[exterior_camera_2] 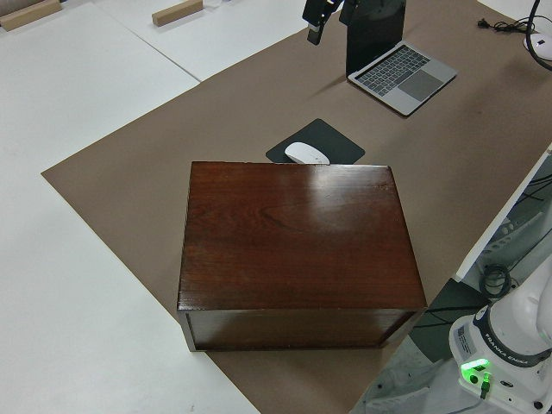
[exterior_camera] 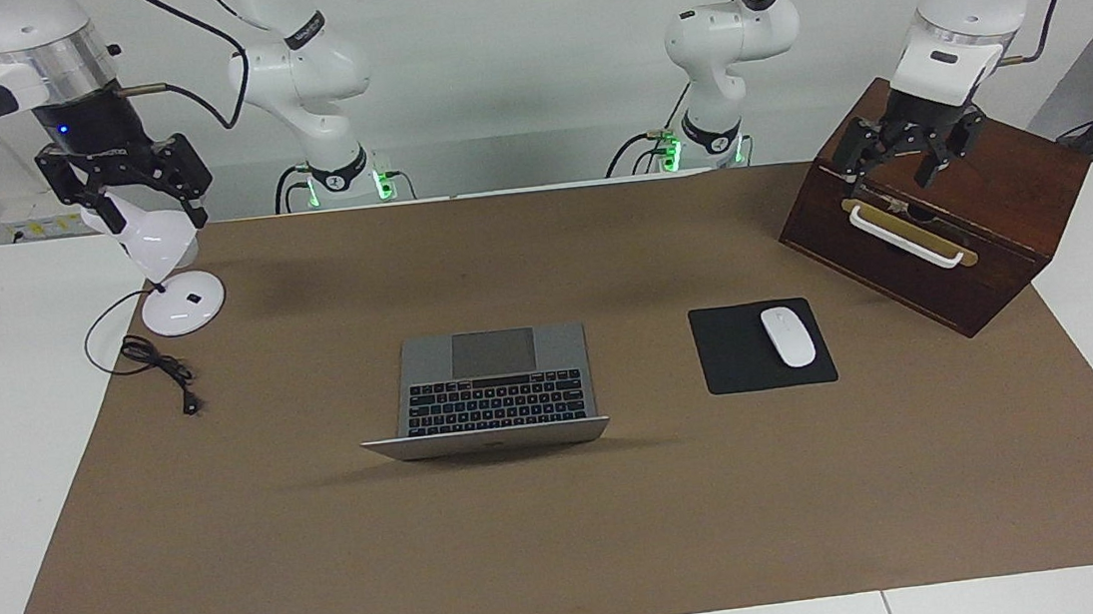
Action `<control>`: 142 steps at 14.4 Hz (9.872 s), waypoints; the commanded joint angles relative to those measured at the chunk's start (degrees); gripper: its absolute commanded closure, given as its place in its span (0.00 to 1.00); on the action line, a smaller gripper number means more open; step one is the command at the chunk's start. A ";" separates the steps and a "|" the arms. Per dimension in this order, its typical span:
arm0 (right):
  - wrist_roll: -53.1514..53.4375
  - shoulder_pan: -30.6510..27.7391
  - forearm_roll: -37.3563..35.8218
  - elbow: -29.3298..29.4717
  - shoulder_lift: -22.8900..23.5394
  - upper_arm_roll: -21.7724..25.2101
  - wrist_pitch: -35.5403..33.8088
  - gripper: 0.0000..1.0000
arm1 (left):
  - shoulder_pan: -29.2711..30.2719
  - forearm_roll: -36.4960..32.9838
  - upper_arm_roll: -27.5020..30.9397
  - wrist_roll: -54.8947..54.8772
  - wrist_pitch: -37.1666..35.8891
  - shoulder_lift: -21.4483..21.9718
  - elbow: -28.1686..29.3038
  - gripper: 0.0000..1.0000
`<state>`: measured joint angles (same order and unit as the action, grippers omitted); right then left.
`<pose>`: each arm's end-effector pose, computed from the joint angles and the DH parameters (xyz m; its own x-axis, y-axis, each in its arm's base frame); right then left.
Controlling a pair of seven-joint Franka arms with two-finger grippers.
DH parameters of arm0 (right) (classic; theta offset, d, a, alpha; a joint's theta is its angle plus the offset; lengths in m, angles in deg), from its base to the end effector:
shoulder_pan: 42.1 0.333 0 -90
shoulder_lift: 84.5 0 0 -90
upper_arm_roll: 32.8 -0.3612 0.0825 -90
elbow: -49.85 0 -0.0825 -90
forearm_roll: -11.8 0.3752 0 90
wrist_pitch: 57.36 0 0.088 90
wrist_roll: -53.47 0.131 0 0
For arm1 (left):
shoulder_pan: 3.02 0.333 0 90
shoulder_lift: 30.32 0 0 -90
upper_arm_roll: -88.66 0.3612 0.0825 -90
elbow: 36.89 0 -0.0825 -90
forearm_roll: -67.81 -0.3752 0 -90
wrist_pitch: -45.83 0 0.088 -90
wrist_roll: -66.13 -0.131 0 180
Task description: Close laptop with both arms
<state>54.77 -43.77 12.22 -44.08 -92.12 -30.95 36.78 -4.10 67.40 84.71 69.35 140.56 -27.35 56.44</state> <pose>0.5071 -0.0317 0.6906 0.9871 -0.0843 0.1359 -0.0831 -0.9964 -0.0147 0.5351 -0.0473 0.6542 0.9965 -0.0321 0.0766 -0.0317 -0.9995 -0.0064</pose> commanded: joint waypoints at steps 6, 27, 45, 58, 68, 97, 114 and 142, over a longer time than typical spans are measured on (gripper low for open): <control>-1.65 -1.05 -0.59 -0.55 -0.56 0.34 -1.24 0.00 | -0.51 -0.91 0.43 0.46 0.11 1.60 1.86 0.00; 4.13 6.74 -2.17 41.36 47.06 -1.33 22.21 1.00 | 0.28 -0.91 0.61 -0.33 1.34 2.48 3.70 1.00; 23.75 21.54 -7.27 40.49 49.36 0.35 19.41 1.00 | -15.43 8.41 0.52 -4.81 51.92 8.54 34.26 1.00; 24.19 21.80 -6.04 37.95 48.75 -0.18 19.59 1.00 | -33.98 8.32 0.69 -5.07 88.77 -8.40 46.07 1.00; 25.77 22.15 -3.06 35.22 46.99 -0.18 13.98 1.00 | -36.54 8.32 0.78 -8.50 97.39 -17.64 45.71 1.00; 27.88 19.16 14.52 10.18 35.74 -0.45 8.15 1.00 | -37.60 8.32 0.87 -19.31 104.70 -24.33 47.91 1.00; 28.06 20.13 14.61 2.26 37.67 -0.45 21.78 1.00 | -36.98 8.32 0.78 -20.02 104.35 -24.41 50.46 1.00; -11.66 1.85 -2.94 19.57 26.37 0.17 13.82 0.00 | -33.91 8.32 0.78 -18.43 90.51 -10.56 52.31 1.00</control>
<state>45.63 -42.10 13.41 -23.58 -60.35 -29.89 55.95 -39.22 74.84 85.13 51.73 238.79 -44.23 105.20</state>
